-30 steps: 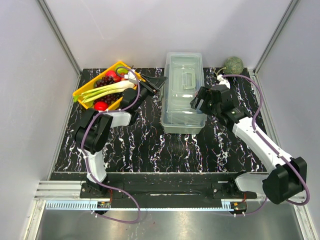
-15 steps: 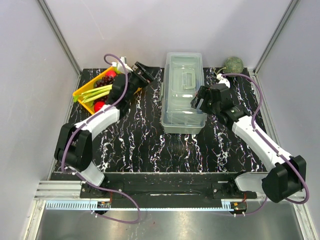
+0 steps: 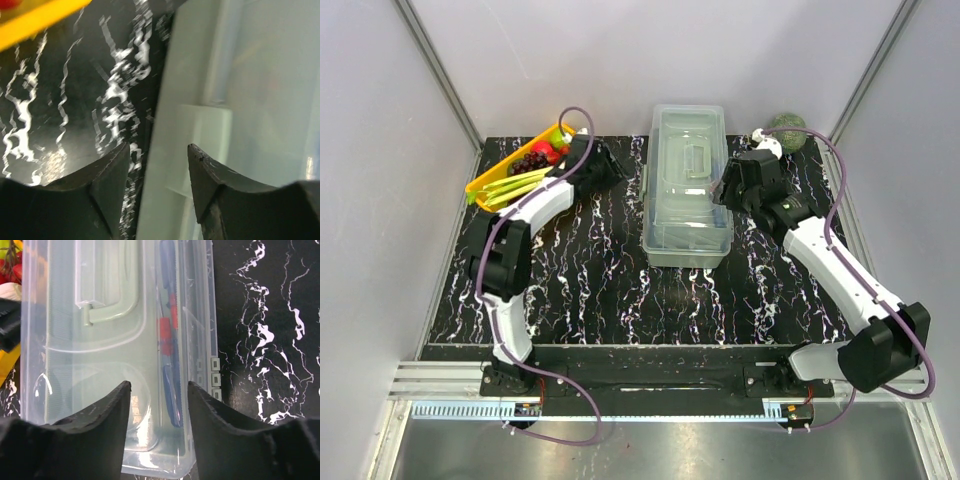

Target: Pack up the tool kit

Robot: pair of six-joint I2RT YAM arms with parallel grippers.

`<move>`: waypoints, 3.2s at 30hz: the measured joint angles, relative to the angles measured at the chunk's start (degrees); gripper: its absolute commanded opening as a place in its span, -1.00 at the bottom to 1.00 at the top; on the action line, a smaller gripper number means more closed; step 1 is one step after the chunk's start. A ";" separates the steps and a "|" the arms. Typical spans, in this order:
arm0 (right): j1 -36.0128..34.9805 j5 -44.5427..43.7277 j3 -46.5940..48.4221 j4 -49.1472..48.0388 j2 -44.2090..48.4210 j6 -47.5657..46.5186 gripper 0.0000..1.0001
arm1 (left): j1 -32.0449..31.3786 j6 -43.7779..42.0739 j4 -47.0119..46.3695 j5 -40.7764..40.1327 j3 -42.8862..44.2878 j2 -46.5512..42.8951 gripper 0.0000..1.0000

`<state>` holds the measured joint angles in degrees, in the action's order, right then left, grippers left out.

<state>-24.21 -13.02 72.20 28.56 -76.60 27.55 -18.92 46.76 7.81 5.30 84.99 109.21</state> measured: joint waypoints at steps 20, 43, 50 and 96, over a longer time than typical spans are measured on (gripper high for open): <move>0.00 -2.71 0.46 -0.66 -2.86 -2.60 -0.19 | -1.97 -5.33 14.01 -2.34 17.42 17.31 -0.14; 0.28 -2.34 0.42 -2.01 -3.30 -4.24 -0.28 | -1.92 -3.82 -6.93 13.90 8.50 18.36 -0.17; 0.55 -2.38 0.42 -2.19 -3.30 -4.81 -0.29 | -1.79 1.79 -21.42 19.56 0.94 18.36 -0.14; 0.57 -10.49 23.76 46.97 41.38 -0.52 0.99 | -2.45 -18.36 57.75 -5.42 -2.91 -80.91 0.98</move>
<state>-23.64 -23.51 95.96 75.53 -35.22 27.03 -21.37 28.40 65.56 -0.12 82.08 28.29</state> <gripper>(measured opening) 0.993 0.988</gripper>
